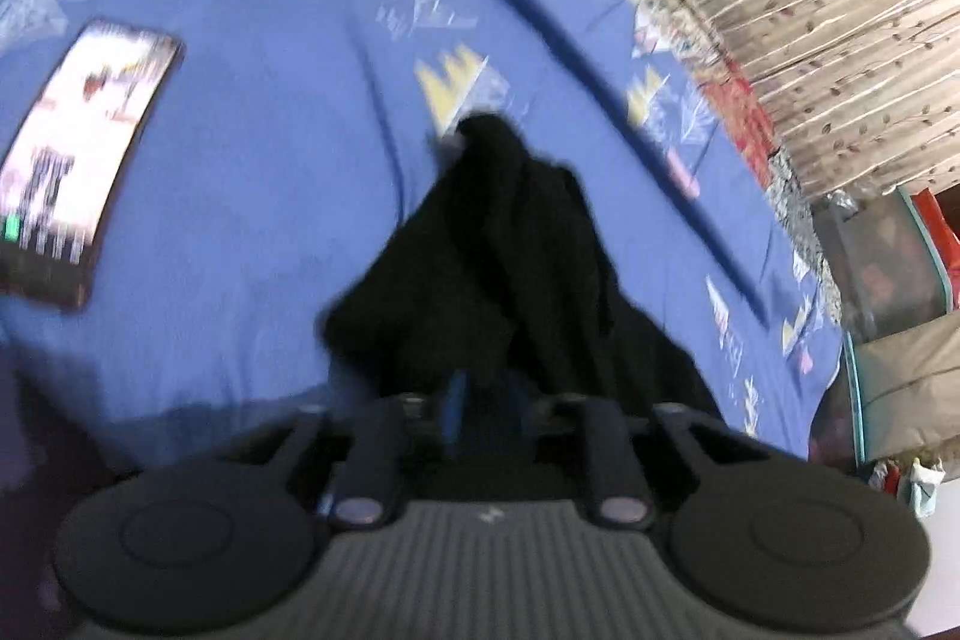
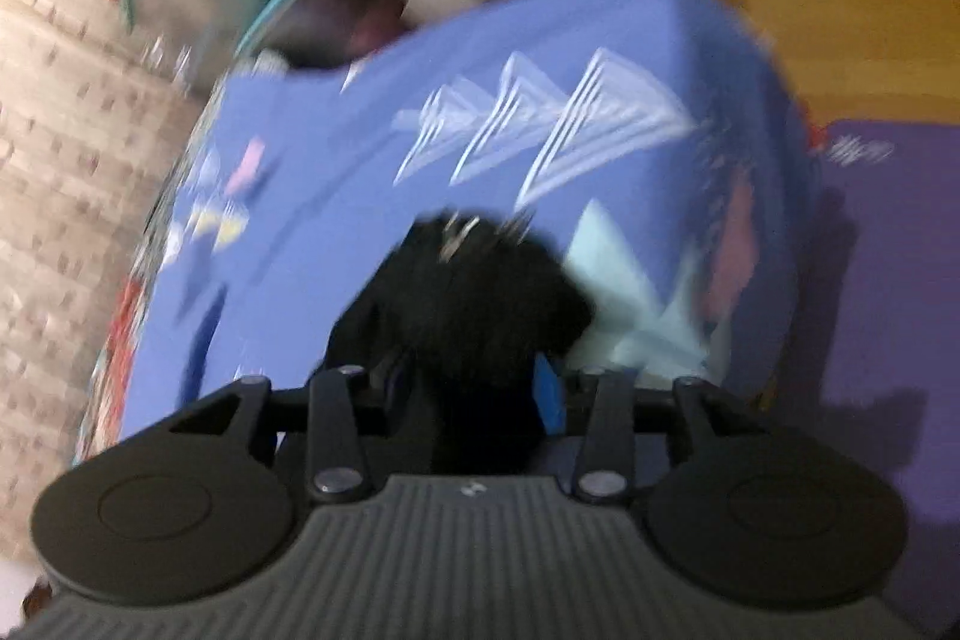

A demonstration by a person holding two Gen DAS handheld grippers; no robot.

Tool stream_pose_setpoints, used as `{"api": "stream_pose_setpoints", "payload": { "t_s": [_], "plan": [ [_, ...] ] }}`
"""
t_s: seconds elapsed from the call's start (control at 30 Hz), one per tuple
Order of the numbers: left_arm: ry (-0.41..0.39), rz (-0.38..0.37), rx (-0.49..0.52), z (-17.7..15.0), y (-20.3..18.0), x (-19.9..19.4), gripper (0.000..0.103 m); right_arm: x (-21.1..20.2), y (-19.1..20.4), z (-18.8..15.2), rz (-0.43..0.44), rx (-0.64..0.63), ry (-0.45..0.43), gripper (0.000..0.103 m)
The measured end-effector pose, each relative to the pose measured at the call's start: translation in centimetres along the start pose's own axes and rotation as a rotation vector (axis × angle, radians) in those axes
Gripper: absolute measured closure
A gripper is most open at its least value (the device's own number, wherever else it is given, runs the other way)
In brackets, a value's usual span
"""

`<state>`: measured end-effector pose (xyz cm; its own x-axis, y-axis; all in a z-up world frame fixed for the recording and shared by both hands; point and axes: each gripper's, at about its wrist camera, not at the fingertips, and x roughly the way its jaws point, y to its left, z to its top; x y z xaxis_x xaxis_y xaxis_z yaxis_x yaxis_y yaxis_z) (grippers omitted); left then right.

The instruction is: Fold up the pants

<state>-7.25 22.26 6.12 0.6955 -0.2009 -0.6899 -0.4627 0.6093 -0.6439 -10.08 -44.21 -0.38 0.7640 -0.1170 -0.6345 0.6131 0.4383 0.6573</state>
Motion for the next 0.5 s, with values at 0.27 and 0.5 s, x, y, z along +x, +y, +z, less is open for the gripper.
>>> {"api": "stream_pose_setpoints", "payload": {
  "t_s": [0.27,0.5],
  "plan": [
    [0.036,0.042,0.04,4.7,-4.2,6.7,0.04,-2.9,4.4,-2.4,-0.041,-0.224,-0.163,0.056],
    [0.067,0.141,0.007,6.4,-5.4,12.7,0.091,-1.0,10.1,-7.7,0.1,-0.507,-0.017,0.056]
  ]
}}
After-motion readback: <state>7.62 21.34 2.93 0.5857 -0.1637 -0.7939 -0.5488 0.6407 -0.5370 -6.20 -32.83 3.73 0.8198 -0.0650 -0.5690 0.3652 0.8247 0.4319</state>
